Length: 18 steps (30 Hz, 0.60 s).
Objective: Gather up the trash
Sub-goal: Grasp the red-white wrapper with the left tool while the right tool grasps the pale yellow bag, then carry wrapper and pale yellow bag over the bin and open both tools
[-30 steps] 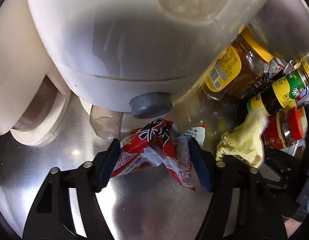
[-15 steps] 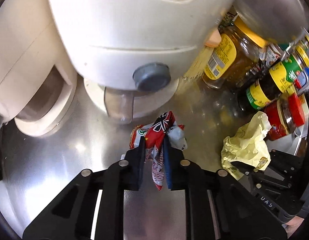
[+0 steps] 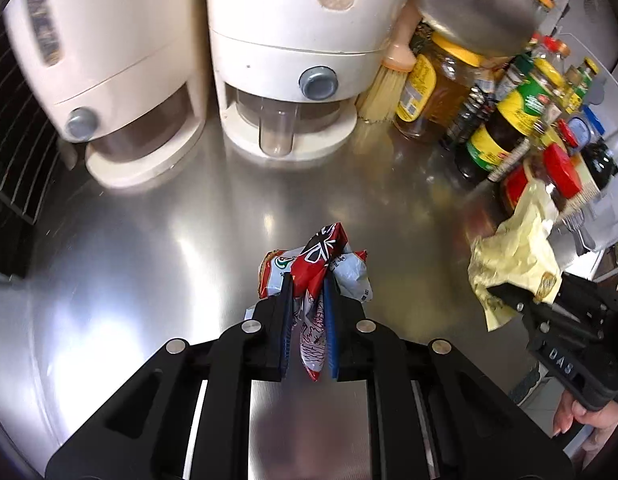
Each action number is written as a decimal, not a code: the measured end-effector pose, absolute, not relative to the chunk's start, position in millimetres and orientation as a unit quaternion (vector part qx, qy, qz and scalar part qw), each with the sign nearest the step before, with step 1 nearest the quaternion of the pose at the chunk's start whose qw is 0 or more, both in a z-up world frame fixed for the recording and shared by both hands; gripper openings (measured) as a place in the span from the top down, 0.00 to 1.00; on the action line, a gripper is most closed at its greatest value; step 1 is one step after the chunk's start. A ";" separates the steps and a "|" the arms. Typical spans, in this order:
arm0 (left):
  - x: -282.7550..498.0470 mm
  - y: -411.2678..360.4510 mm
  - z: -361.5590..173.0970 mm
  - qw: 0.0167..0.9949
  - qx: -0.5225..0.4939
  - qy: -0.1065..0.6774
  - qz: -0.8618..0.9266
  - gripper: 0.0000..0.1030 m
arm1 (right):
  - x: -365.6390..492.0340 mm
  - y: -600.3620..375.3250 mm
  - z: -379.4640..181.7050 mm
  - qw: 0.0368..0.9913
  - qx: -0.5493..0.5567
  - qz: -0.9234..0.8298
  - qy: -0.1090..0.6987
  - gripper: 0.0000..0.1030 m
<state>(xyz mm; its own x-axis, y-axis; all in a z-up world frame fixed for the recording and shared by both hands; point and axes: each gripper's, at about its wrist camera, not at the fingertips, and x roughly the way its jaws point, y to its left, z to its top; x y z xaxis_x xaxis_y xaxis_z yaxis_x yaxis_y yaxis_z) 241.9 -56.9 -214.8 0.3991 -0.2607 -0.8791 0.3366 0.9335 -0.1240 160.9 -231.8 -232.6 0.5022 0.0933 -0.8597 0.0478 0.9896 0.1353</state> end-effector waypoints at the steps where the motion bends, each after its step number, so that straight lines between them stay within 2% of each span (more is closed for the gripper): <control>1: 233.5 -53.7 -210.8 0.837 0.036 0.515 -0.179 0.88 | 156.9 -231.7 -230.0 0.865 0.070 0.013 0.497 0.81; 9: 177.5 -36.4 -187.3 0.848 0.028 0.500 -0.174 0.87 | 118.1 -216.8 -209.0 0.876 0.061 0.012 0.479 0.81; 18: 111.1 -29.9 -183.9 0.855 0.015 0.484 -0.184 0.86 | 64.3 -211.7 -188.1 0.884 0.056 0.016 0.464 0.81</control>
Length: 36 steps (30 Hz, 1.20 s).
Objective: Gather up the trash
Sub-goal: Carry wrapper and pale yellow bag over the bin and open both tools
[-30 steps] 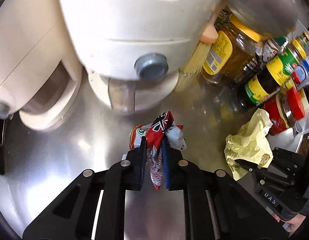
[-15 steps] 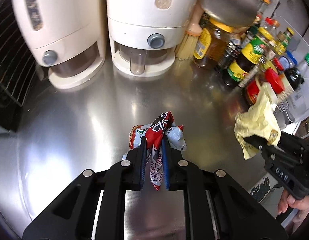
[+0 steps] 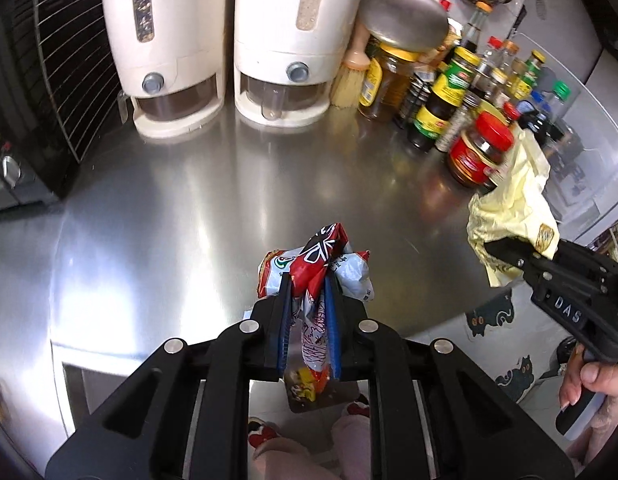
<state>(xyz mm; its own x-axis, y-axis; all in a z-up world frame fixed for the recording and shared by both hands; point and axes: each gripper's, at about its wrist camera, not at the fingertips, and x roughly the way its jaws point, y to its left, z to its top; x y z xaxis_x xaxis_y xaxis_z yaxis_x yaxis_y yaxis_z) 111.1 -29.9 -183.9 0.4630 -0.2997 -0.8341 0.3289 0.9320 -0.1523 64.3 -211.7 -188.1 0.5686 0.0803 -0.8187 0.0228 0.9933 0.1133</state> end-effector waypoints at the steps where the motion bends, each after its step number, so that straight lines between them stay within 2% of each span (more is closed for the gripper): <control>1: 103.2 -29.4 -184.4 0.856 0.015 0.482 -0.186 0.86 | 57.2 -212.5 -186.8 0.884 0.056 0.017 0.464 0.81; 6: 58.7 -27.6 -192.9 0.851 0.019 0.483 -0.204 0.86 | 20.7 -214.7 -191.6 0.878 0.062 0.020 0.475 0.81; 17: -10.7 -20.1 -230.3 0.831 0.022 0.513 -0.216 0.86 | -40.8 -212.8 -251.8 0.834 0.089 0.009 0.545 0.81; 25: -14.2 -16.3 -290.6 0.812 0.015 0.547 -0.203 0.86 | -41.1 -208.7 -301.5 0.811 0.086 0.003 0.579 0.80; 36: 0.0 -29.1 -410.9 0.779 0.006 0.593 -0.201 0.86 | -28.8 -203.2 -425.1 0.767 0.139 0.035 0.626 0.80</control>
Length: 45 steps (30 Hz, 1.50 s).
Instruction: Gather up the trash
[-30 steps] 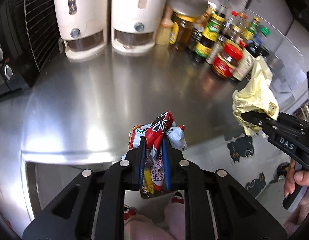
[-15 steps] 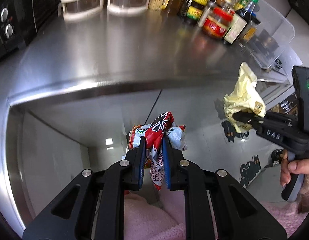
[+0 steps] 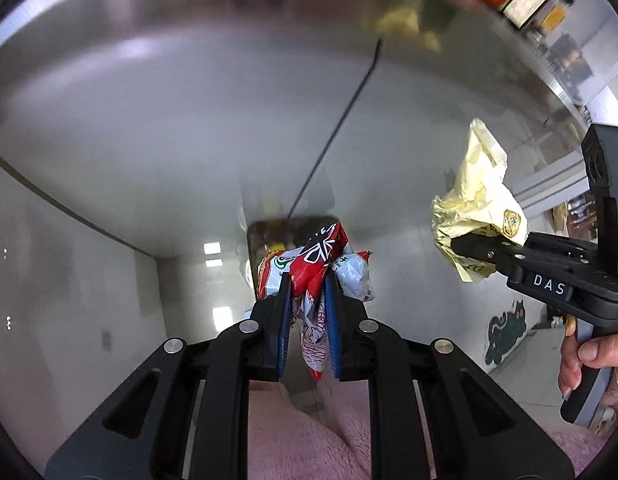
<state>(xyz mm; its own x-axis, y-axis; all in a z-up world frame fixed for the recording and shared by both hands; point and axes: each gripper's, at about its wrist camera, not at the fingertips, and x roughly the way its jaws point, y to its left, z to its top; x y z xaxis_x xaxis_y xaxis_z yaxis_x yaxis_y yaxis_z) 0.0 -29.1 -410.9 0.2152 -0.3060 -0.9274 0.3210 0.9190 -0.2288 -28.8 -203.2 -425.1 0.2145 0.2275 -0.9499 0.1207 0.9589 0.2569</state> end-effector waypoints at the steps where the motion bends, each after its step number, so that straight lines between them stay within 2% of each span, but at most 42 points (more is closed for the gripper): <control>1: 2.2 -31.4 -423.5 0.774 0.003 0.600 -0.203 0.86 | -26.9 -204.2 -435.2 0.763 0.142 0.031 0.629 0.80; 13: 25.9 -55.9 -535.7 0.727 0.013 0.656 -0.202 0.85 | 4.3 -203.6 -534.8 0.725 0.158 0.000 0.670 0.79; 18: 32.5 -62.8 -568.0 0.710 0.023 0.673 -0.207 0.84 | 19.7 -199.9 -551.8 0.722 0.160 -0.009 0.673 0.78; 23: 38.5 -65.8 -582.6 0.708 0.020 0.677 -0.202 0.74 | 27.8 -200.2 -563.9 0.717 0.161 -0.008 0.679 0.74; 25: 41.1 -65.5 -583.3 0.710 0.019 0.676 -0.196 0.67 | 30.2 -202.5 -562.9 0.718 0.162 -0.010 0.677 0.66; 26: 41.3 -65.9 -583.3 0.711 0.019 0.675 -0.194 0.64 | 30.6 -203.4 -561.0 0.719 0.164 -0.012 0.675 0.54; 27: 42.5 -65.0 -583.1 0.713 0.021 0.675 -0.190 0.62 | 29.4 -204.0 -556.9 0.720 0.166 -0.012 0.674 0.47; 30: 44.5 -60.8 -580.9 0.718 0.023 0.672 -0.182 0.57 | 29.5 -205.4 -548.9 0.726 0.168 -0.014 0.667 0.46; 32: 45.0 -59.0 -579.9 0.718 0.021 0.673 -0.178 0.47 | 29.4 -205.0 -544.1 0.729 0.170 -0.015 0.663 0.43; 34: 45.2 -57.0 -578.7 0.717 0.017 0.674 -0.177 0.42 | 27.2 -205.9 -538.4 0.731 0.174 -0.017 0.660 0.43; 35: 44.8 -56.5 -577.3 0.717 0.016 0.674 -0.178 0.38 | 27.1 -212.3 -540.5 0.732 0.175 -0.017 0.659 0.40; 36: 44.0 -56.1 -574.4 0.718 0.014 0.673 -0.179 0.36 | 26.0 -215.6 -538.3 0.733 0.176 -0.018 0.657 0.33; 37: 44.0 -56.4 -573.9 0.718 0.013 0.672 -0.180 0.29 | 24.6 -216.8 -532.8 0.736 0.177 -0.020 0.653 0.30; 41: 40.9 -58.1 -564.7 0.718 0.020 0.671 -0.184 0.14 | 26.1 -215.5 -515.7 0.741 0.176 -0.022 0.648 0.27; 43: 40.1 -58.3 -556.7 0.719 0.025 0.671 -0.183 0.09 | 24.7 -216.3 -507.4 0.743 0.173 -0.022 0.646 0.24; 45: 37.4 -56.2 -539.9 0.724 0.027 0.664 -0.184 0.08 | 25.7 -219.7 -496.5 0.747 0.169 -0.021 0.643 0.09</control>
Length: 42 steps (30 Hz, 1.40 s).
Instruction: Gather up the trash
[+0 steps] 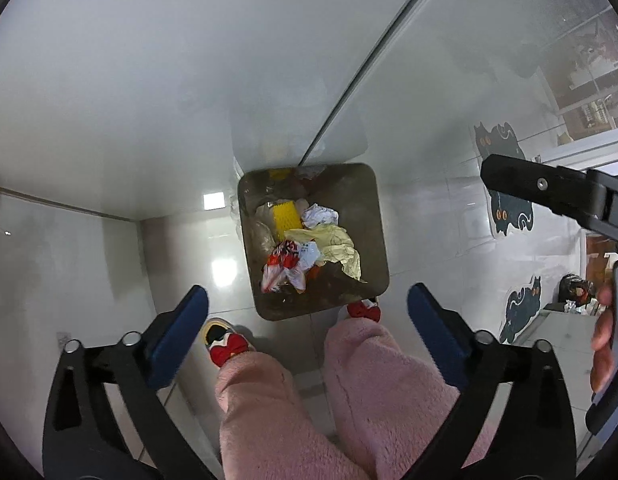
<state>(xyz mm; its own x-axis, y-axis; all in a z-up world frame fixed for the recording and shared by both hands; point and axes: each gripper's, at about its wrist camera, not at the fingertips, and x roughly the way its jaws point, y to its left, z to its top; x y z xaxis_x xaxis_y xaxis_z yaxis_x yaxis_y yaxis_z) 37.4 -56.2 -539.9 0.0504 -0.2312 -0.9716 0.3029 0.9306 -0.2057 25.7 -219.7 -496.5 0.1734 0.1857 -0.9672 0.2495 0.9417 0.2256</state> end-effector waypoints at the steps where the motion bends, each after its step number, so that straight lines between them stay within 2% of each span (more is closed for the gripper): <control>1: 37.5 -54.0 -533.4 0.727 0.028 0.661 -0.185 0.08 | 24.4 -219.3 -489.1 0.750 0.167 -0.022 0.639 0.08; 6: 31.9 -38.8 -480.8 0.740 0.022 0.647 -0.185 0.08 | 14.6 -225.9 -446.8 0.763 0.160 -0.020 0.626 0.03; 14: 31.0 -19.7 -377.3 0.780 0.002 0.595 -0.193 0.08 | 6.9 -239.4 -355.3 0.798 0.140 -0.019 0.586 0.03; 21: 33.4 -2.1 -267.0 0.840 -0.002 0.512 -0.180 0.08 | 3.0 -244.6 -257.4 0.850 0.093 -0.033 0.518 0.03; 27: 31.9 4.8 -192.6 0.879 0.016 0.448 -0.160 0.08 | 2.8 -251.3 -185.4 0.884 0.084 -0.049 0.458 0.03; 42: 42.8 22.1 -58.8 0.931 0.002 0.335 -0.141 0.08 | 22.8 -240.4 -56.8 0.935 0.056 -0.056 0.345 0.03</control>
<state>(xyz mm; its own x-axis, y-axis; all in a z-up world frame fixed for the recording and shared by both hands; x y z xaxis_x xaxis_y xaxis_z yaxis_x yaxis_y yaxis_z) 42.8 22.1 -58.8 0.7353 -0.2608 -0.6256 0.2636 0.9604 -0.0905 22.8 -240.4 -56.8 0.7550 -0.0658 -0.6524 0.1435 0.9874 0.0665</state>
